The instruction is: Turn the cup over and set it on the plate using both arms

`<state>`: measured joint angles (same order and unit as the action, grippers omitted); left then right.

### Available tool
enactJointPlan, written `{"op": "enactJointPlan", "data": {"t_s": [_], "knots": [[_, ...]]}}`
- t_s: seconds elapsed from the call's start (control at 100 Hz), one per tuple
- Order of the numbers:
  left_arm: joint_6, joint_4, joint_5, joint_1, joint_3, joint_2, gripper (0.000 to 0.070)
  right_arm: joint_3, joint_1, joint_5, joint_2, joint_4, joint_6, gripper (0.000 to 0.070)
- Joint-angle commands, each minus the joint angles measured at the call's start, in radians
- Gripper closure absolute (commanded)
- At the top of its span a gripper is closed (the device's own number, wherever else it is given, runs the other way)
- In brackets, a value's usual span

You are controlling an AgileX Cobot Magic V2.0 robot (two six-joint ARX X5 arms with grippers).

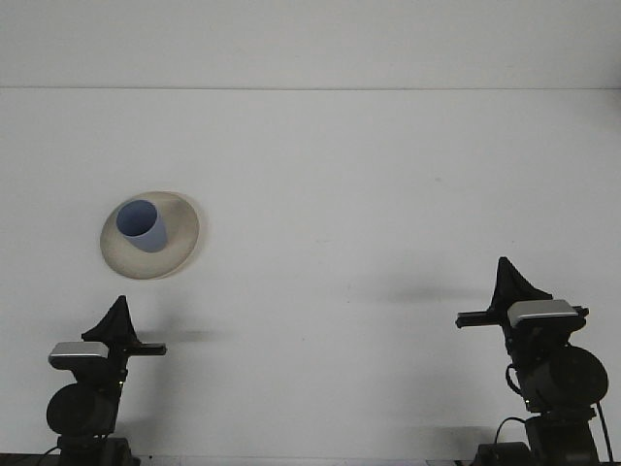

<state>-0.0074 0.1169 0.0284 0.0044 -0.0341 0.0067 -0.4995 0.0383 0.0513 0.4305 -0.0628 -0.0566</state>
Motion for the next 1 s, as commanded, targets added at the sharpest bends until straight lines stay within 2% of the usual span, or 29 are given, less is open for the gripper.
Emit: {"op": "enactJointPlan", "data": {"t_s": [0.0,0.68,0.82,0.99], "knots": [[0.003,0.011,0.006,0.001,0.020,0.002,0.0687,-0.001,0.001,0.000,0.002,0.010,0.005,0.0700],[0.003,0.012,0.006,0.001,0.020,0.000,0.0687,0.000,0.001,-0.003,-0.002,0.007,0.011,0.0700],[0.003,0.012,0.006,0.001,0.020,0.000,0.0686,0.042,-0.005,-0.003,-0.043,0.032,0.095,0.0700],[0.003,0.012,0.006,0.001,0.020,0.000,0.0686,0.250,-0.004,0.017,-0.226,0.114,0.235,0.0700]]}}
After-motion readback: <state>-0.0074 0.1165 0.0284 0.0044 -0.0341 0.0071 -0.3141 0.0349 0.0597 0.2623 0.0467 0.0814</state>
